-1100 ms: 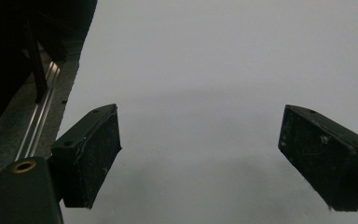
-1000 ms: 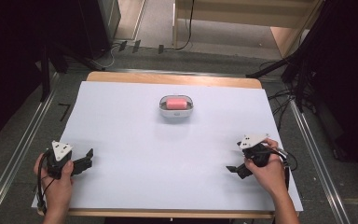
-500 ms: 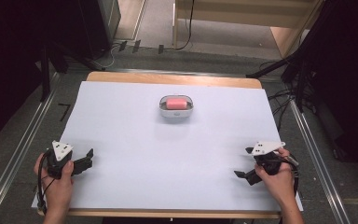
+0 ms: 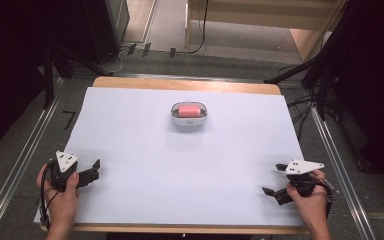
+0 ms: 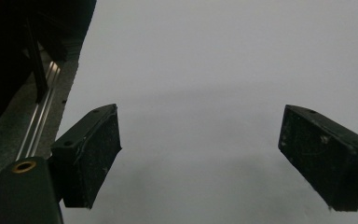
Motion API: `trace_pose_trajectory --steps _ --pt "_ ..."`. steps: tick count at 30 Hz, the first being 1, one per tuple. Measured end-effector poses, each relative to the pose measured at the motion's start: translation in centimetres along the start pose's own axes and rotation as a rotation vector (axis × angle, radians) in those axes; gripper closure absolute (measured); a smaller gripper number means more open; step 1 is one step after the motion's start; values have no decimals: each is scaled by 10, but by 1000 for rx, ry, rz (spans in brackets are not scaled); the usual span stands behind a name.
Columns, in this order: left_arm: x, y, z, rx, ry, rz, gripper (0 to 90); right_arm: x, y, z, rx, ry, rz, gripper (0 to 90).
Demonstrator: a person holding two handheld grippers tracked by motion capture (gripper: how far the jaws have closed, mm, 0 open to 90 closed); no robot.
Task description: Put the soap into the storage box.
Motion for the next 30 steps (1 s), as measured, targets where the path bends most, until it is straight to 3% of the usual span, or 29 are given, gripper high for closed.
trace_pose_trajectory --steps 8,18,23,30 --pt "0 0 0 -1 -3 0 136 -10 -20 -8 -6 76 -94 0" --pt "0 0 0 -1 -4 -1 136 -21 -32 -14 -21 111 -132 0" --pt "0 0 0 -1 -10 -1 136 -19 -39 -16 -11 141 -210 0" --pt "0 0 1 -9 -16 -1 136 -20 -43 -18 2 170 -264 0"
Point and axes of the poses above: each handheld gripper's, and its own axes: y roughly forward along the jaws, x roughly out of its top, z roughly to its left, the point moved 8 cm from there along y, roughly forward along the jaws, and after that the axes turned 1 degree about y, right-handed, at the moved point
